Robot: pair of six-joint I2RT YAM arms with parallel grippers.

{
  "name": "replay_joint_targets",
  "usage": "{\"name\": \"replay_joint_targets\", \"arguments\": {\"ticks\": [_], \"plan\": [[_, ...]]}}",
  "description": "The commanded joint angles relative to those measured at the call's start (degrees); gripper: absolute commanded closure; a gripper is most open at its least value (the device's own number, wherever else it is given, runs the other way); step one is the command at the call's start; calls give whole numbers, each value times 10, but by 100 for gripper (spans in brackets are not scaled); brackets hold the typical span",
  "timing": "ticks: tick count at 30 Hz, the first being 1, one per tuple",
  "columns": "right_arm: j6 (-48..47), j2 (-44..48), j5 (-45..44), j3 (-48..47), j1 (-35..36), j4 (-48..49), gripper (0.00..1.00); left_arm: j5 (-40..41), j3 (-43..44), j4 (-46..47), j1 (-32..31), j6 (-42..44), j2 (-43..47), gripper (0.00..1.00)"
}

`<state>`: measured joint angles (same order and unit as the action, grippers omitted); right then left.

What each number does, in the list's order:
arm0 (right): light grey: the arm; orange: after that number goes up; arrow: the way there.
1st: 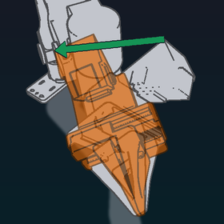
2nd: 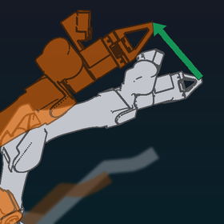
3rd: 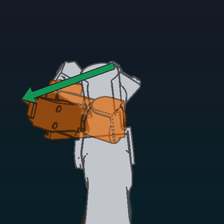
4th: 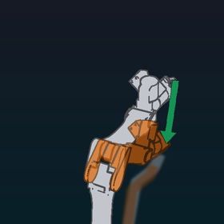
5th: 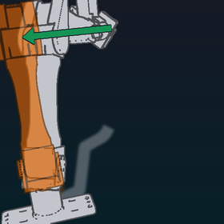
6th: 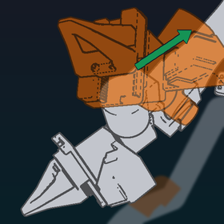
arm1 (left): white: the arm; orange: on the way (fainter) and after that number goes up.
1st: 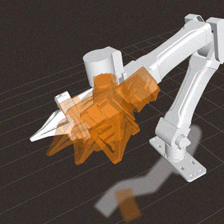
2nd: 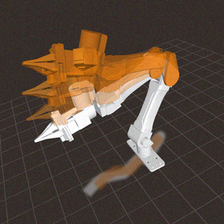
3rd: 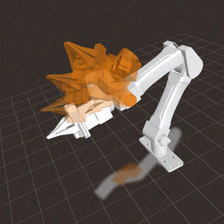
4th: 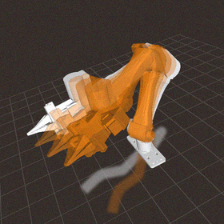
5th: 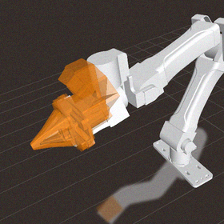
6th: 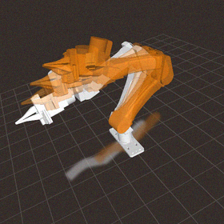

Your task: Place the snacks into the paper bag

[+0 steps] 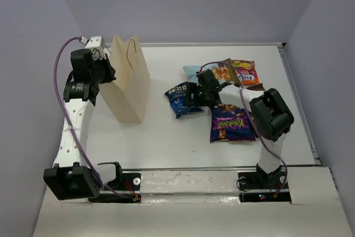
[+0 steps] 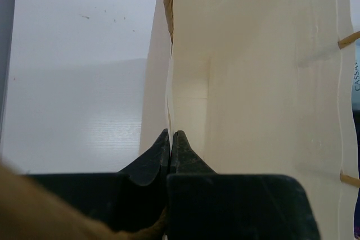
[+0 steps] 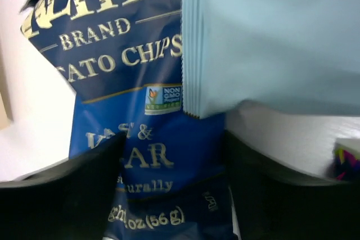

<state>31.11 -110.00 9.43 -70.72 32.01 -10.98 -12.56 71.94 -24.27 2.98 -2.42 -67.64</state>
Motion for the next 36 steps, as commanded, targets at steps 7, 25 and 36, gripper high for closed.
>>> {"name": "replay_joint_targets", "arguments": {"ticks": [7,25,36], "plan": [[21,35,16,16,13,-45,86,2,14,33,-13,-12,2,100],[30,160,-50,-404,18,-78,99,13,13,41,-66,-11,3,100],[47,-28,-148,-623,120,147,99,25,43,43,-82,-22,-29,100]]}}
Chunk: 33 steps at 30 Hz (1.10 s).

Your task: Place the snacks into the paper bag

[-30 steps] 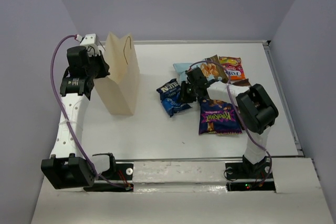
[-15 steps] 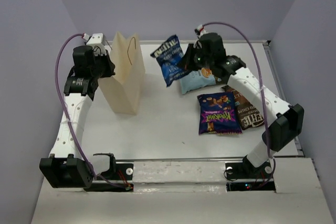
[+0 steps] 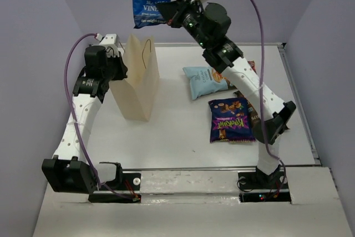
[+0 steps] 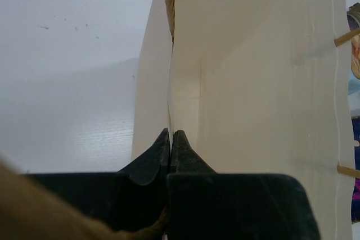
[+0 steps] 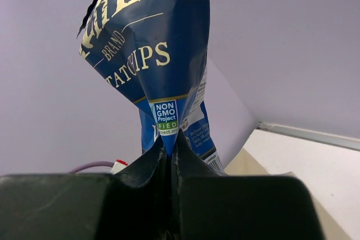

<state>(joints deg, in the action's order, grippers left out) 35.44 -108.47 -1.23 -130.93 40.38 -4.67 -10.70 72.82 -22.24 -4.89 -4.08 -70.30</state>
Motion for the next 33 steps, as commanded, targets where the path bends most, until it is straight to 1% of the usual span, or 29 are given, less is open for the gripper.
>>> {"name": "replay_joint_targets", "arguments": {"ticks": [1,3,4,7,10,11,14,15,16,18,19,22,24,25,26,27,29,31,32,33], "plan": [[3,-62,-53,-15,43,105,99,7,36,24,-3,-6,-3,100],[7,-86,-63,-22,54,157,99,7,38,25,-5,-5,-6,100],[9,-113,-68,-44,54,167,99,7,37,25,-6,-4,-7,100],[2,-146,-72,-70,59,168,99,9,35,26,-6,-4,-6,100],[-1,-148,-53,-45,65,164,99,12,35,33,-6,-3,-10,100],[-5,-142,-53,-29,66,145,99,15,36,34,-6,-6,-12,100],[-20,-80,-67,77,71,120,99,27,44,34,-1,-29,-21,100],[-24,-33,-73,115,71,118,99,30,48,36,1,-35,-26,100],[-27,-12,-82,187,71,117,99,37,50,38,1,-40,-26,100],[-46,38,-90,264,71,114,99,46,54,41,1,-43,-31,100],[-51,46,-93,271,71,106,99,47,56,42,1,-42,-31,100],[-82,38,-90,254,71,14,99,51,62,40,1,-34,-32,100],[-113,27,-94,213,82,-53,99,49,66,36,1,-30,-31,100],[-127,23,-97,202,82,-68,99,47,66,35,2,-30,-30,100],[-170,15,-97,187,91,-86,99,44,66,33,2,-31,-28,100],[-195,12,-99,183,104,-91,99,38,65,33,2,-35,-27,100],[-263,-5,-63,171,104,-117,99,32,63,33,1,-41,-26,100],[-287,-24,-26,141,109,-153,99,31,58,36,1,-46,-26,100],[-291,-34,-25,128,109,-190,99,31,57,36,2,-46,-25,100],[-308,-50,-23,111,109,-205,99,32,55,37,1,-45,-22,100]]}}
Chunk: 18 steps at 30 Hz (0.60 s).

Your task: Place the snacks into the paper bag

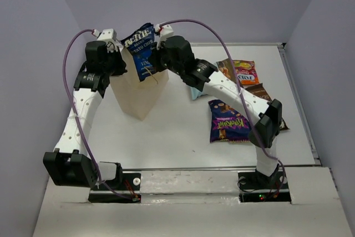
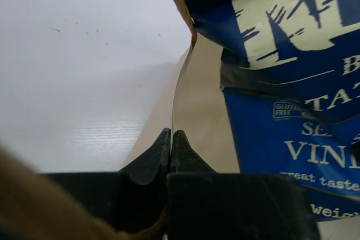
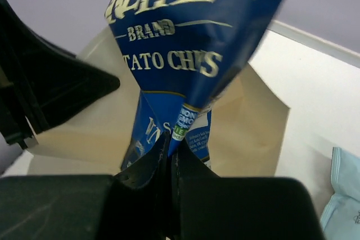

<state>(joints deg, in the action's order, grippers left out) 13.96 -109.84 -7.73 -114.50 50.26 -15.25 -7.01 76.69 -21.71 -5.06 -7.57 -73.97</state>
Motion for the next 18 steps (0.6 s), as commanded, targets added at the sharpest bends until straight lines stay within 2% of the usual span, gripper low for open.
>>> {"name": "replay_joint_targets", "arguments": {"ticks": [1,3,4,6,7,8,15,18], "plan": [[-96,-40,43,-58,11,-109,99,-4,15,32,3,-10,15,100],[-100,-42,37,-61,11,-121,76,-3,13,31,3,-7,18,100],[-103,-39,34,-62,11,-121,46,0,12,31,4,-4,19,100],[-109,-33,37,-68,11,-122,26,1,8,32,4,-3,21,100],[-111,-27,33,-74,11,-122,8,1,7,33,4,-4,21,100],[-111,-24,33,-88,11,-124,2,1,7,33,5,-4,21,100],[-92,9,15,-178,11,-124,0,1,5,32,6,-1,20,100],[-61,33,-37,-209,4,-117,0,-4,1,30,8,-6,20,100]]}}
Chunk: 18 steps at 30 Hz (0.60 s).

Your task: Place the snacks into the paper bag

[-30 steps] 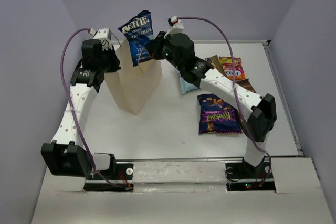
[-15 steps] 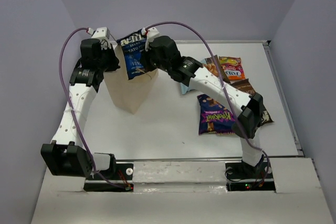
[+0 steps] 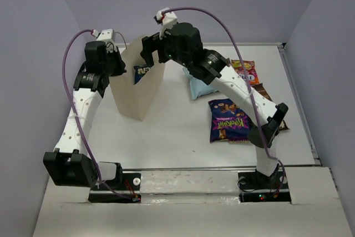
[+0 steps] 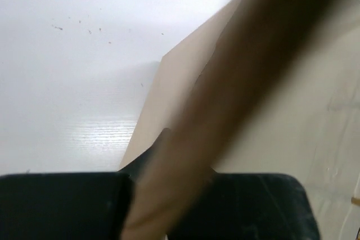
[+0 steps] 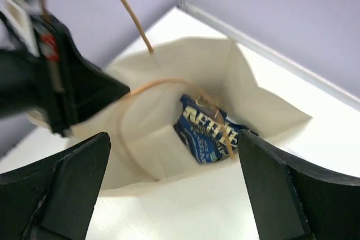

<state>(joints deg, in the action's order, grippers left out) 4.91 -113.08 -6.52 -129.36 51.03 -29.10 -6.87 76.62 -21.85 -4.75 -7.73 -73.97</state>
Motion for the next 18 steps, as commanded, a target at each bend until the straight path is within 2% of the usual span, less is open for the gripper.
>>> {"name": "replay_joint_targets", "arguments": {"ticks": [1,4,5,6,8,10,11,14,18], "plan": [[46,76,-73,-59,-22,32,0,-9,-2,30,5,-7,21,100],[140,130,-96,-12,-82,34,0,-23,-9,31,8,-21,23,100],[197,148,-90,18,-140,34,0,-25,-11,30,8,-37,23,100],[198,165,-89,52,-170,33,0,-27,-12,30,10,-47,23,100],[278,209,-95,165,-244,16,0,-35,-10,28,14,-76,23,100],[345,235,-107,241,-275,1,0,-35,-6,28,14,-84,21,100],[360,240,-105,311,-286,-4,0,-32,-4,28,13,-81,19,100],[465,249,-93,415,-332,-14,0,-15,-3,28,12,-70,16,100],[576,248,-60,498,-366,5,0,-24,-11,32,11,-76,21,100]]}}
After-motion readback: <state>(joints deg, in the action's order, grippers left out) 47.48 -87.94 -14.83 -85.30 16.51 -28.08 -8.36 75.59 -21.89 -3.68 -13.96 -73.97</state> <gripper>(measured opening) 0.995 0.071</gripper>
